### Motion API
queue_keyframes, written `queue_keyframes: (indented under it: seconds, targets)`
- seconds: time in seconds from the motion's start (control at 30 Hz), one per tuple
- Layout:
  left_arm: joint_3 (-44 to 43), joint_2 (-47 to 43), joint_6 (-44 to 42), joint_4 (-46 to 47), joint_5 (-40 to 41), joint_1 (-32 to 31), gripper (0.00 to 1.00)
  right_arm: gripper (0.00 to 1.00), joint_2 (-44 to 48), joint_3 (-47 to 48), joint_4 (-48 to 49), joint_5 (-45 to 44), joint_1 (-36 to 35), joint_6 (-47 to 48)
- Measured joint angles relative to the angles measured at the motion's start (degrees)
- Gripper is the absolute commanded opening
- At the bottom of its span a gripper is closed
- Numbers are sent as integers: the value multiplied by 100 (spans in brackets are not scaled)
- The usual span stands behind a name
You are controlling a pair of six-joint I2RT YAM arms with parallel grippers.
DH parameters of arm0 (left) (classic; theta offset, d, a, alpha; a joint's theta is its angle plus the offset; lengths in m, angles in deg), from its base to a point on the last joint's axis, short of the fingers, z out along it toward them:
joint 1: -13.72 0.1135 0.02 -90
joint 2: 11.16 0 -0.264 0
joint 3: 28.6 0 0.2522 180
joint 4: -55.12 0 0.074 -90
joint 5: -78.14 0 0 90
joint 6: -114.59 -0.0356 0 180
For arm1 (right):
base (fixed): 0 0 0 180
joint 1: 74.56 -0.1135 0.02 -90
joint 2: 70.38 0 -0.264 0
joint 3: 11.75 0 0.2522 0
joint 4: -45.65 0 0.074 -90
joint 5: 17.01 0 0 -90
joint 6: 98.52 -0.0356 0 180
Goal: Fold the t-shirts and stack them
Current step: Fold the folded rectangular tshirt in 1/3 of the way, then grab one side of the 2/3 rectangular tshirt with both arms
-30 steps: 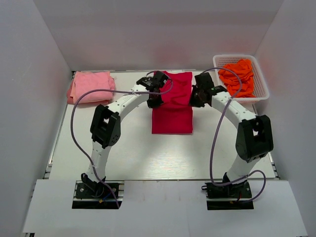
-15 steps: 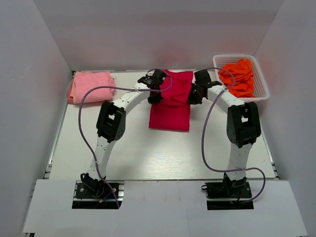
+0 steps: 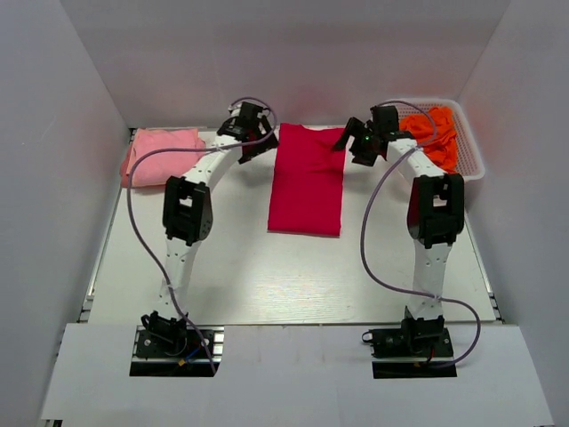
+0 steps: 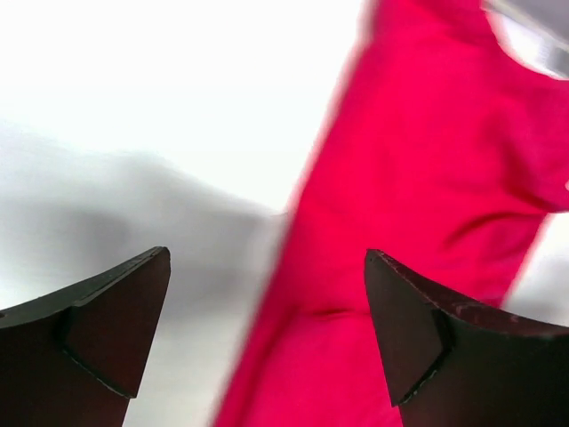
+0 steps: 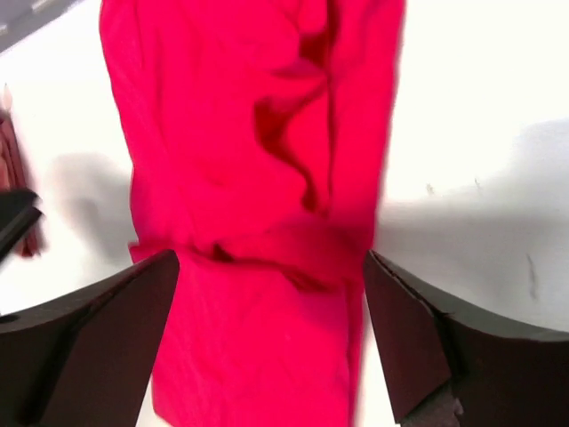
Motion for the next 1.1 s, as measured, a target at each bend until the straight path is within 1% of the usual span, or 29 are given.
queue_keyframes:
  seconds: [0.1,0.17,0.27,0.33,0.4,0.47,0.57,0.6,0.67,0.7,0.73,0.77,0.83,0.9,0.93,1.0,1.03,1.07,1.1]
  targets:
    - [1054,-667,-120,168,-94,236,100,90,575,-793,133,267,66,254]
    - [1816,-1204,-293,179,-205,262,100,90,1038,-1392,221,459,20,431]
    - [2914,-2009,-588,271,-549,105,100,90,1812,-2393,350,669,-87,586]
    - [3504,-2426,-756,385,-960,-68,100,90,2400,-3226,431,820,-151,627]
    - [4037,-2728,-850,494,-1335,-210,100,90,2815,-3891,422,927,-157,632]
    - [4605,-2940,-918,673,-1652,-378,100,90,3040,-4380,398,1005,-144,632]
    - [5246,-3018,-962,780,-1963,-579,94,90,3187,-5018,459,1137,-144,616]
    - [5451,-3014,-964,787,-2009,-632,94,90,3193,-5204,501,1189,-144,601]
    - [5705,-3014,-960,848,-2094,-695,86,90,3189,-5475,533,1303,-146,564]
    - [5737,-3036,-938,903,-2149,-719,84,87,3174,-5547,542,1353,-151,549]
    - [5744,-3040,-920,990,-2168,-750,77,87,3143,-5574,570,1421,-151,525]
    - [5746,-3032,-903,1062,-2173,-772,74,85,3093,-5578,678,1502,-151,487]
    - [5751,-3010,-894,1093,-2149,-813,73,81,3029,-5580,850,1554,-151,470]
    - [5751,-2959,-874,1110,-2074,-859,69,73,2935,-5580,1025,1650,-151,433]
    - [5742,-2942,-868,1121,-2048,-876,63,71,2883,-5580,1099,1696,-151,424]
    - [5733,-2911,-857,1134,-1963,-887,56,66,2761,-5578,1246,1816,-151,369]
    - [5709,-2879,-844,1130,-1941,-890,50,64,2717,-5578,1300,1864,-151,350]
    - [5696,-2855,-831,1145,-1917,-894,48,62,2686,-5578,1346,1888,-151,343]
    - [5683,-2824,-820,1156,-1899,-894,47,62,2647,-5576,1388,1912,-157,341]
